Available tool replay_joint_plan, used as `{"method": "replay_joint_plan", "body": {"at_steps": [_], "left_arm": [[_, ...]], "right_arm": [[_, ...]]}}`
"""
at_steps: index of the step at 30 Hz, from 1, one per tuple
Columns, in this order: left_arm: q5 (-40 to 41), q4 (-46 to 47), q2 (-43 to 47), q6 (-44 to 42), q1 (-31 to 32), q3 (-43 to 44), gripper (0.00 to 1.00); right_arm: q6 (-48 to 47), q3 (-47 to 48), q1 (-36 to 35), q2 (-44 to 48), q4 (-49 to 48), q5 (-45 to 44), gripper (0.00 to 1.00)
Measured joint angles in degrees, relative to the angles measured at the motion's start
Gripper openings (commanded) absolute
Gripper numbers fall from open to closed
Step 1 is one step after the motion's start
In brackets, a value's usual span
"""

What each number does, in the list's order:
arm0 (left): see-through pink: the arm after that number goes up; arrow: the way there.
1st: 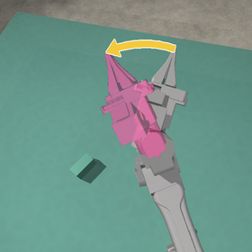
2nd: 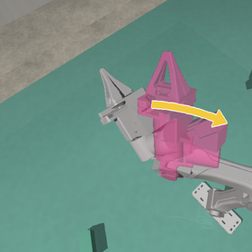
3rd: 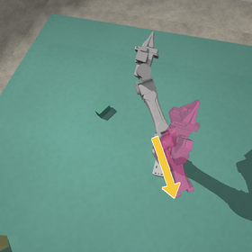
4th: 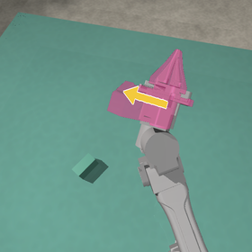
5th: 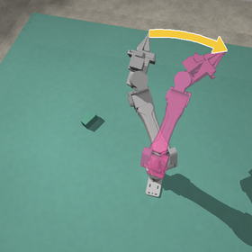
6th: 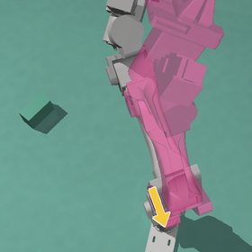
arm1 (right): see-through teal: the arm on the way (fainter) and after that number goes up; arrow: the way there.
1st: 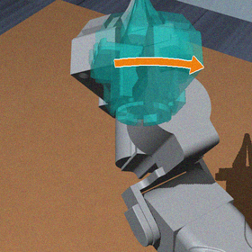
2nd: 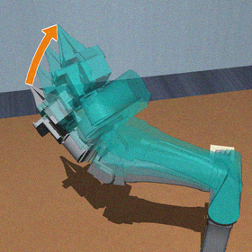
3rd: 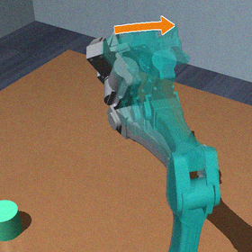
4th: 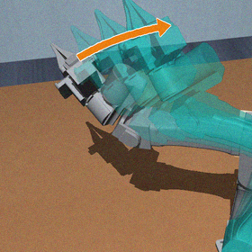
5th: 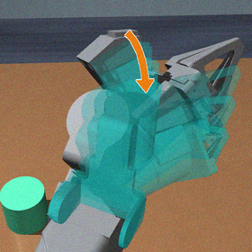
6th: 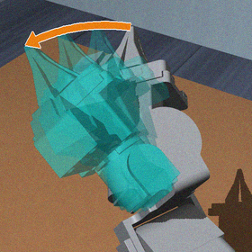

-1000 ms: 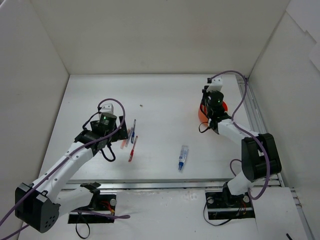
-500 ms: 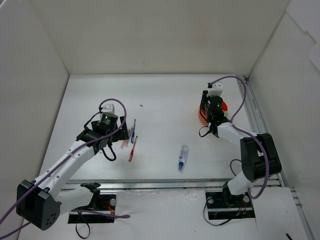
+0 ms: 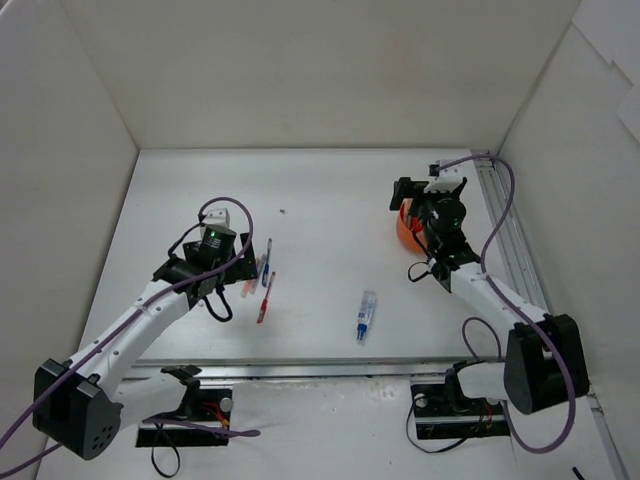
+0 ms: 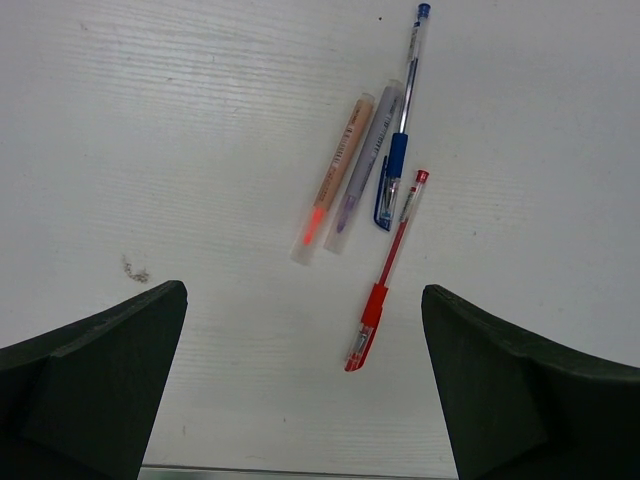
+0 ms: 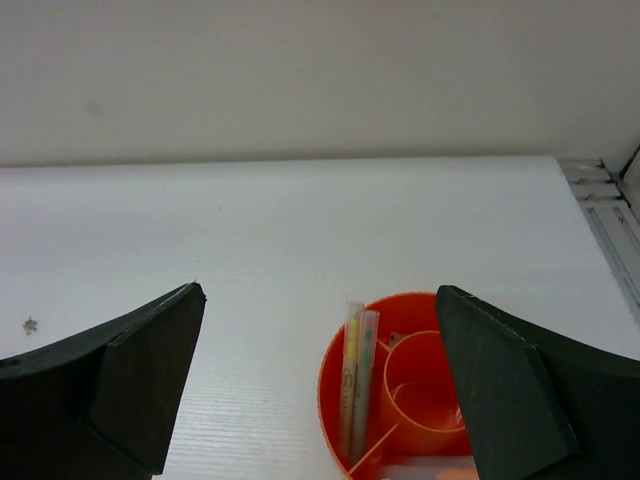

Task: Sort the stationery into containers
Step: Place the pen in the storage box, then pick up the pen from the center of the board.

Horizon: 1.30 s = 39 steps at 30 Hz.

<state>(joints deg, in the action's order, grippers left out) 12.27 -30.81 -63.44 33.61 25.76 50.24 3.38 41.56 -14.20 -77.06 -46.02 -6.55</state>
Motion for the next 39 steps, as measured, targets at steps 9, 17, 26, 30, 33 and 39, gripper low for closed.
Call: {"method": "replay_joint_plan", "body": {"at_steps": [9, 17, 26, 30, 33, 39], "left_arm": [[-3.69, 2.23, -6.01, -3.65, -1.11, 0.98, 1.0], [-5.18, 3.41, -17.75, -5.18, -7.19, 5.68, 1.0], [-3.19, 3.65, -31.01, -6.86, -7.5, 15.41, 1.0], [-1.4, 2.99, -33.92, -7.02, -7.5, 15.56, 1.0], [-0.76, 2.6, -34.62, -7.02, -7.5, 15.56, 1.0], [-0.61, 2.62, -36.7, -7.06, -7.5, 15.56, 1.0]], "right_arm": [[1.42, -0.52, -3.43, 10.86, 7.5, 6.75, 0.98], [2.6, -0.63, -3.48, 18.43, 21.84, 11.74, 0.98], [2.58, -0.63, -3.54, 21.16, 28.3, 11.91, 0.98], [2.56, -0.63, -3.54, 21.59, 30.21, 11.89, 0.98], [2.47, -0.63, -3.54, 21.68, 30.91, 11.74, 0.98], [2.38, -0.63, -3.54, 21.68, 31.34, 11.19, 0.98]]}}
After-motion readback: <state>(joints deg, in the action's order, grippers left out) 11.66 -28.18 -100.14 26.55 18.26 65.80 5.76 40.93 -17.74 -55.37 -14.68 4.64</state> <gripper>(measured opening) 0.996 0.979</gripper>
